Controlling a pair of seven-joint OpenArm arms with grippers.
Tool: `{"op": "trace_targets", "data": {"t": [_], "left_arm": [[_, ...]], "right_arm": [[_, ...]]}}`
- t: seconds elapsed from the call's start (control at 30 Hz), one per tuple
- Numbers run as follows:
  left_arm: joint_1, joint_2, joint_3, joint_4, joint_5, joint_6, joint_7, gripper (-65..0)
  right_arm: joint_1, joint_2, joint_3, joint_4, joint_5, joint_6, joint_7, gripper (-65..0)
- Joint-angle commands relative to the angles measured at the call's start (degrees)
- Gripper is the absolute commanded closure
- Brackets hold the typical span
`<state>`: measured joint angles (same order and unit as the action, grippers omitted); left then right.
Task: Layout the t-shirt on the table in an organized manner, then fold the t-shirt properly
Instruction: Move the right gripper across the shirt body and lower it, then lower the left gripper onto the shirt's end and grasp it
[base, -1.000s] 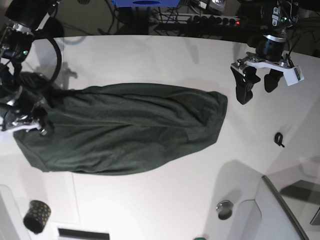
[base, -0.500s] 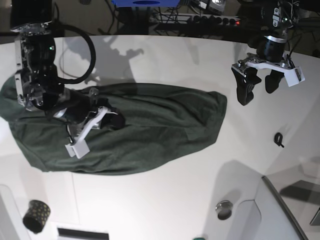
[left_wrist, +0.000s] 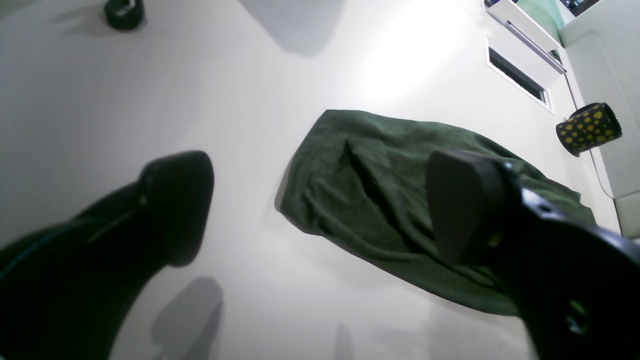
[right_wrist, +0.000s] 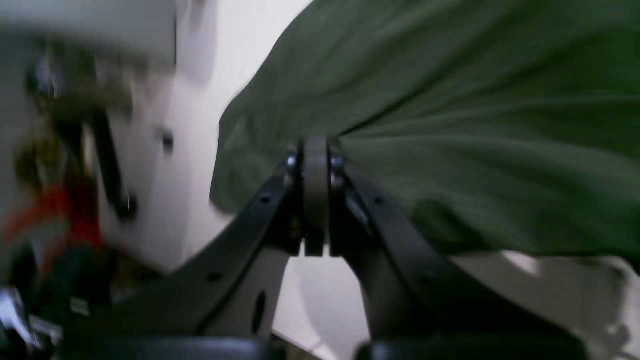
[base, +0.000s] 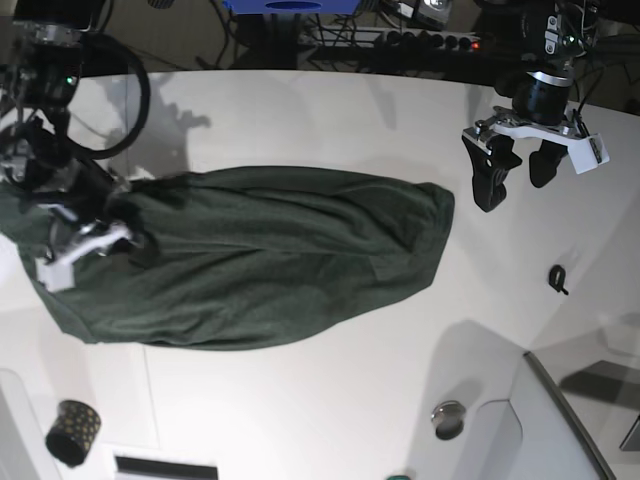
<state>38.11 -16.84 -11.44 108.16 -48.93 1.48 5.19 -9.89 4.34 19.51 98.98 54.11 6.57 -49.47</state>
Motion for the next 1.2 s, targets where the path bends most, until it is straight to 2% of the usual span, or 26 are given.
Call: {"op": "trace_targets", "data": {"t": [0.0, 0.17, 0.27, 0.33, 0.43, 0.63, 0.7, 0.83, 0.87, 1.0, 1.1, 1.13, 1.17], "left_arm": [[0.3, -0.5, -0.4, 1.2, 0.0, -0.5, -1.5, -65.0], [0.3, -0.4, -0.4, 1.1, 0.0, -0.5, -1.5, -65.0], [-0.3, -0.4, -0.4, 1.1, 0.0, -0.5, -1.5, -65.0], [-0.6, -0.3, -0.4, 0.8, 0.0, -0.5, -1.5, -65.0], [-0.4, -0.3, -0.6, 0.7, 0.0, -0.5, -1.5, -65.0], [-0.4, 0.5, -5.5, -1.5, 0.0, -0.5, -1.5, -65.0], [-0.6, 0.7, -6.8, -3.2, 0.0, -0.5, -1.5, -65.0], [-0.8, 0.6, -8.2, -5.7, 0.0, -0.6, -1.5, -65.0], [-0.8, 0.6, -8.2, -6.0, 0.0, -1.4, -1.5, -65.0], [-0.7, 0.9, -8.1, -5.9, 0.0, -8.1, -1.2, -65.0], [-0.7, 0.9, -8.0, -5.9, 0.0, -8.4, -1.2, -65.0], [-0.8, 0.9, -7.9, -5.9, -0.1, -8.4, -1.2, -62.7], [-0.8, 0.9, -7.9, -5.9, -0.1, -8.4, -1.2, -57.1]], "right_arm": [[0.3, -0.2, 3.7, 0.8, 1.0, 0.3, 1.3, -0.2], [0.6, -1.2, 18.5, -2.1, 1.0, 0.3, 1.0, -0.9], [0.6, -0.8, 23.2, -3.6, 1.0, 0.3, 1.3, -1.1], [0.7, 0.6, 26.3, -5.2, 1.0, 0.3, 1.3, -2.3], [2.2, 2.8, 29.0, -9.0, 1.0, 0.3, 1.0, -11.6], [2.6, 4.8, 30.6, -13.7, 1.0, 0.3, 1.2, -38.7], [2.6, 6.3, 30.6, -15.6, 1.0, 0.3, 1.3, -43.4], [4.4, 9.3, 30.7, -21.6, 1.0, 0.3, 1.4, -44.3], [5.0, 10.6, 30.7, -24.0, 1.0, 0.3, 1.4, -44.4], [8.3, 13.6, 30.7, -32.0, 1.0, 0.3, 1.4, -44.6], [9.8, 14.3, 30.7, -35.7, 1.0, 0.3, 3.5, -44.6], [9.8, 14.4, 30.6, -36.6, 0.9, 0.3, 5.0, -44.6], [9.8, 14.4, 30.6, -37.6, 0.9, 0.3, 6.7, -44.4]]}}
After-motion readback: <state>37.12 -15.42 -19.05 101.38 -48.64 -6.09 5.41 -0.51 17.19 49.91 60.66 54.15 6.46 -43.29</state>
